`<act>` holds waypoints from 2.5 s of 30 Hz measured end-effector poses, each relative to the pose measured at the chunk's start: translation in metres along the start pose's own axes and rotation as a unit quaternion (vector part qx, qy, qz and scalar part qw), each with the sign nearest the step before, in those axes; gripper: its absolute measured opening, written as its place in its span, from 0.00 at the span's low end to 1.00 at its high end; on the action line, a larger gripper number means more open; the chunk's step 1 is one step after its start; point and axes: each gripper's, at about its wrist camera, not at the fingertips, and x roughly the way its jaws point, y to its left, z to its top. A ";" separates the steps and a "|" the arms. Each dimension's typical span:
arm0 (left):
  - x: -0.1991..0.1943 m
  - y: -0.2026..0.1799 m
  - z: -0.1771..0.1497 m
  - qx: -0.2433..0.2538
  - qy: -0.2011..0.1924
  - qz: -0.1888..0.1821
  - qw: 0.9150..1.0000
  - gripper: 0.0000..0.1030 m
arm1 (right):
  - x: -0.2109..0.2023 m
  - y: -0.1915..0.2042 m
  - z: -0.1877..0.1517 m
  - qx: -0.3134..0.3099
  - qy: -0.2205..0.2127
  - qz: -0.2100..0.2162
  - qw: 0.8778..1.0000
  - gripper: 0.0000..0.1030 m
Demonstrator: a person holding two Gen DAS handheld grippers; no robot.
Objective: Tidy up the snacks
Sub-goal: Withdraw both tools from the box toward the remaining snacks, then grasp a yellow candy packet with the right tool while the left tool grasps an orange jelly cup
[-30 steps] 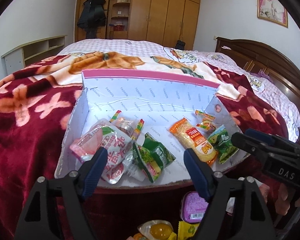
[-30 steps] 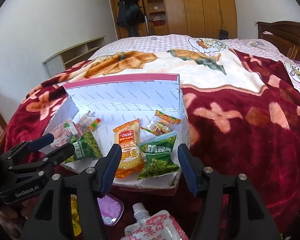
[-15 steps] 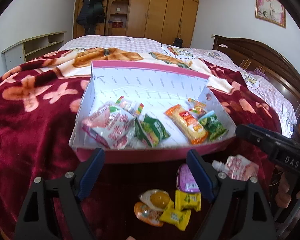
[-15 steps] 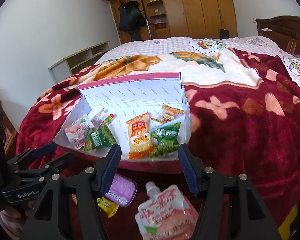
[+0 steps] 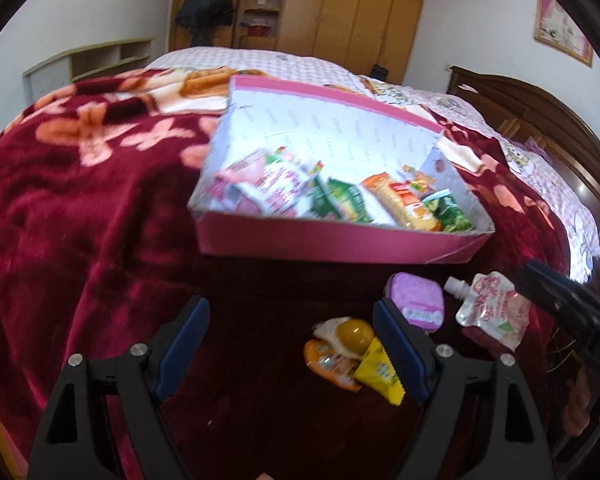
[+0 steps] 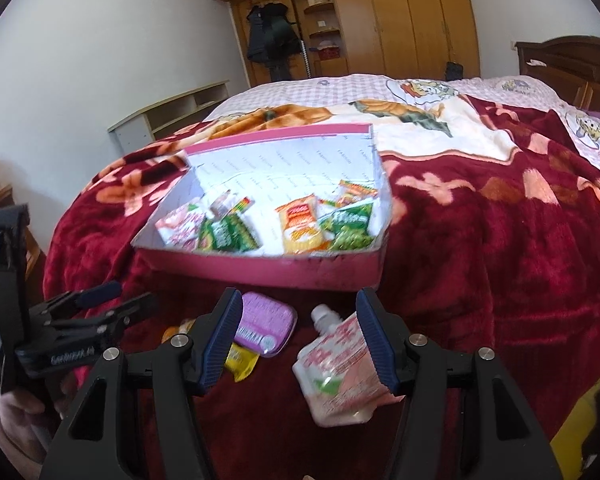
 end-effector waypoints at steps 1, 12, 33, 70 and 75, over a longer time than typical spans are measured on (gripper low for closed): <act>0.000 0.003 -0.002 -0.005 0.003 0.002 1.000 0.85 | 0.000 0.003 -0.002 -0.002 0.000 0.003 1.000 0.59; 0.000 0.026 -0.024 -0.022 0.016 0.032 0.999 0.85 | 0.016 0.030 -0.032 0.005 0.034 0.035 0.999 0.59; -0.006 0.052 -0.035 -0.048 0.017 0.030 0.998 0.85 | 0.067 0.068 -0.055 -0.040 0.092 0.056 0.993 0.40; 0.034 -0.030 -0.045 0.062 0.040 0.014 0.997 0.53 | 0.038 0.023 -0.078 0.025 0.069 0.081 0.994 0.24; 0.035 -0.031 -0.049 0.066 0.027 0.020 0.997 0.39 | 0.041 0.020 -0.082 0.031 0.067 0.087 0.993 0.24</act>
